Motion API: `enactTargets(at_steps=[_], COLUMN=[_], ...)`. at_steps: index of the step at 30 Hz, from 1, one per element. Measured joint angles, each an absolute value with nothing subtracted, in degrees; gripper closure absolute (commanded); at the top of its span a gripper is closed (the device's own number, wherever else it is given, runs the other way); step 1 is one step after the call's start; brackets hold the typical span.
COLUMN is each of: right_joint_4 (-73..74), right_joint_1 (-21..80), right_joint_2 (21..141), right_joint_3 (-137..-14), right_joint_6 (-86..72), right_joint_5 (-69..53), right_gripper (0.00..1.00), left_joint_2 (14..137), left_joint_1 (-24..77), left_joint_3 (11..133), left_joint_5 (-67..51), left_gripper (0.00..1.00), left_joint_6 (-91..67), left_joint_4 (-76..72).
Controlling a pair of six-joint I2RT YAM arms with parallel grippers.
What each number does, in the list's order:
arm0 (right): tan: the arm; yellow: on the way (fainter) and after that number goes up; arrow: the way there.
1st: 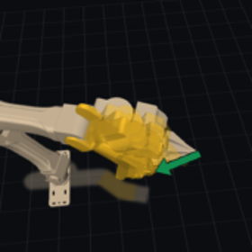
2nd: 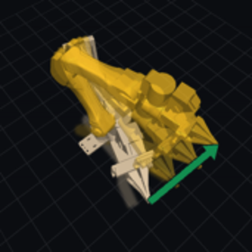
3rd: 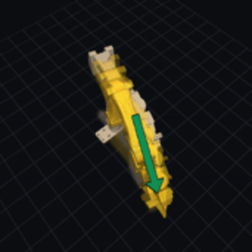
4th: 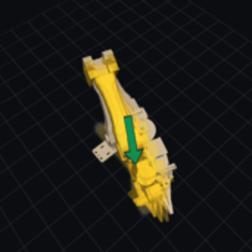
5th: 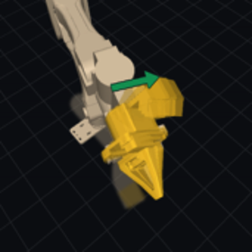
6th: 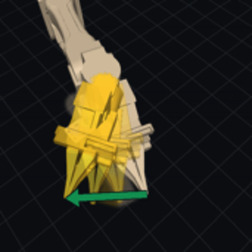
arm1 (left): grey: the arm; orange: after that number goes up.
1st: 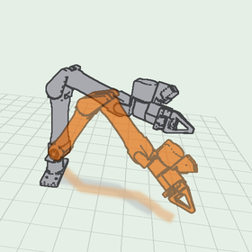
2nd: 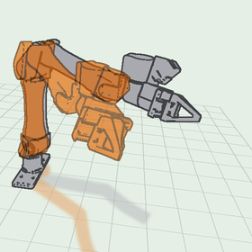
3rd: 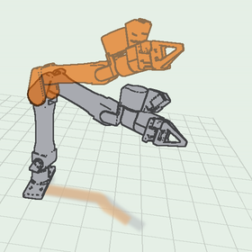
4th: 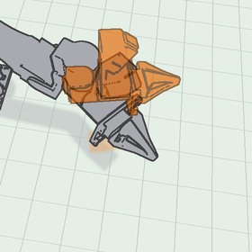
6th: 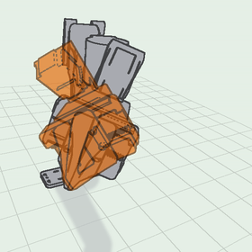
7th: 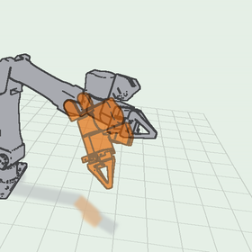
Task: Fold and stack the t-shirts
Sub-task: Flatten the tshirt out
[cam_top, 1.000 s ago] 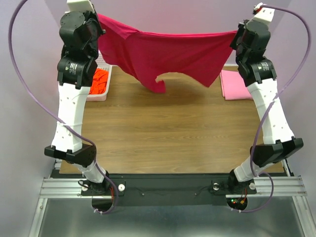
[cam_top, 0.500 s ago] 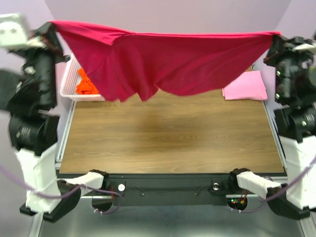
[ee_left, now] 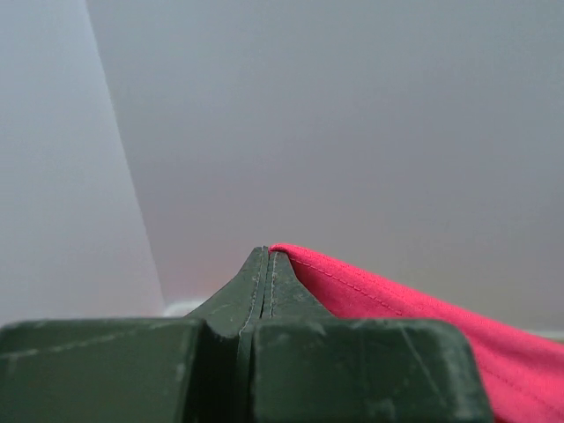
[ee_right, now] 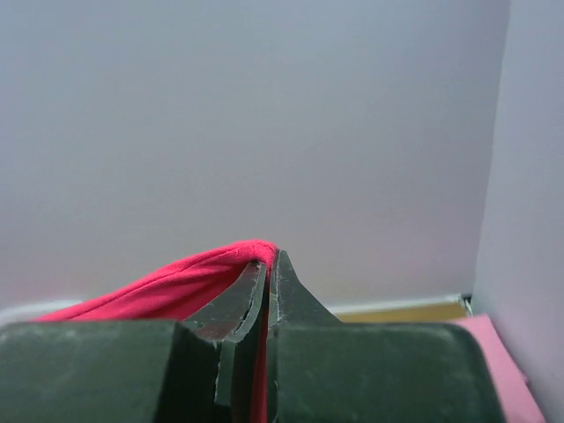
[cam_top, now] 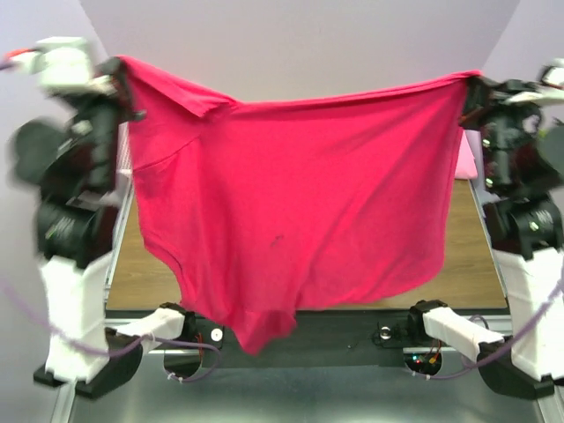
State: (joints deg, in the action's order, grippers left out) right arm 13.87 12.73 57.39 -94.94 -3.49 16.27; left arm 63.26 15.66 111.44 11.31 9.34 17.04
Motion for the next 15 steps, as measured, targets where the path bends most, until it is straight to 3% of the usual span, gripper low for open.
enactTargets(at_steps=[8, 15], right_joint_4=[15.0, 15.8], right_joint_1=[12.7, 12.6], right_joint_2=[68.6, 85.2], right_joint_3=[-82.5, -73.8], right_joint_6=[-5.1, -6.3], right_joint_5=[17.4, 20.2], right_gripper=[0.99, 0.99], left_joint_2=[82.3, 103.4], left_joint_1=[15.6, 15.6], left_joint_3=[91.5, 86.9], left_joint_5=[11.7, 11.7], left_gripper=[1.0, 1.0], left_joint_6=[9.6, 8.8], left_joint_4=[13.1, 13.9])
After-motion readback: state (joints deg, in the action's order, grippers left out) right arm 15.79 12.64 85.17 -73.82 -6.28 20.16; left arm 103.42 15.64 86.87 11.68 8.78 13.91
